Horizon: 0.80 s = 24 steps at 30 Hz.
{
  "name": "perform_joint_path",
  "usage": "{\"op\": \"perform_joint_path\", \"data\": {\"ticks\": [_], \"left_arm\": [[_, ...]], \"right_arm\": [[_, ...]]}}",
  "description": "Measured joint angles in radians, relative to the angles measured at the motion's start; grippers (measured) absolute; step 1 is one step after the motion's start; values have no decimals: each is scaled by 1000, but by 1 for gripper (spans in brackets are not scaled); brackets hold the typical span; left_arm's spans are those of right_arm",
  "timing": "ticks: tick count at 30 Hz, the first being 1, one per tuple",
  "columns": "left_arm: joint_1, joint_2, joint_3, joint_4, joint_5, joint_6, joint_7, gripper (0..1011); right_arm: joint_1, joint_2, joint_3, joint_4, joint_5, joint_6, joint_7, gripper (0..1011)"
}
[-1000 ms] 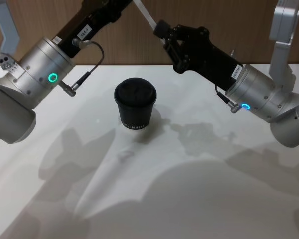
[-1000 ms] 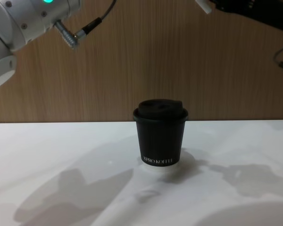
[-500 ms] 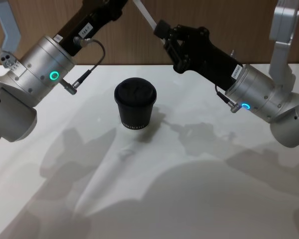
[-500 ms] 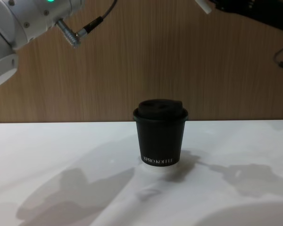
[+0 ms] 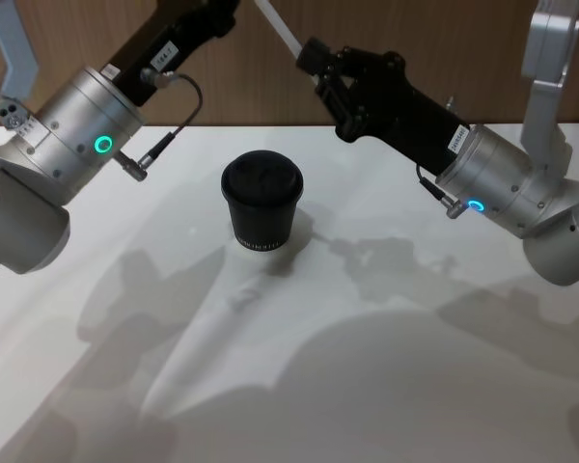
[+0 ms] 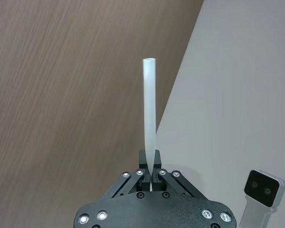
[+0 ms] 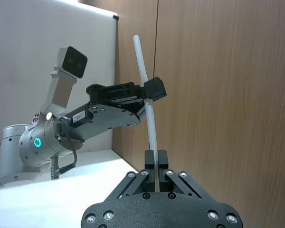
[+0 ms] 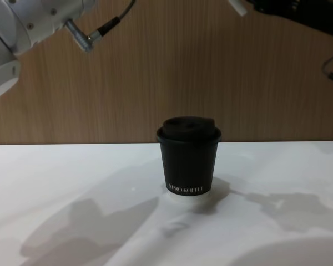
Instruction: Pick up the straw with one hand, pass it to the other hand, and insert it into the cup.
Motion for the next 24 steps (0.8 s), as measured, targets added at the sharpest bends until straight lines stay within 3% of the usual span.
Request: {"op": "perform_joint_path", "data": {"ticks": [3, 15, 17, 20, 24], "left_arm": [[0, 2, 1, -3, -2, -4, 4, 14], [-1, 16, 10, -17, 0, -11, 22, 14], [-1, 21, 14, -20, 6, -12, 29, 14], [-2, 27, 17, -24, 13, -12, 35, 14], [-3, 43, 25, -34, 37, -13, 51, 14]], "right_arm": [[0, 0, 0, 0, 0, 0, 0, 79], [0, 0, 0, 0, 0, 0, 0, 476], [0, 0, 0, 0, 0, 0, 0, 490], [0, 0, 0, 0, 0, 0, 0, 634], [0, 0, 0, 0, 0, 0, 0, 744]]}}
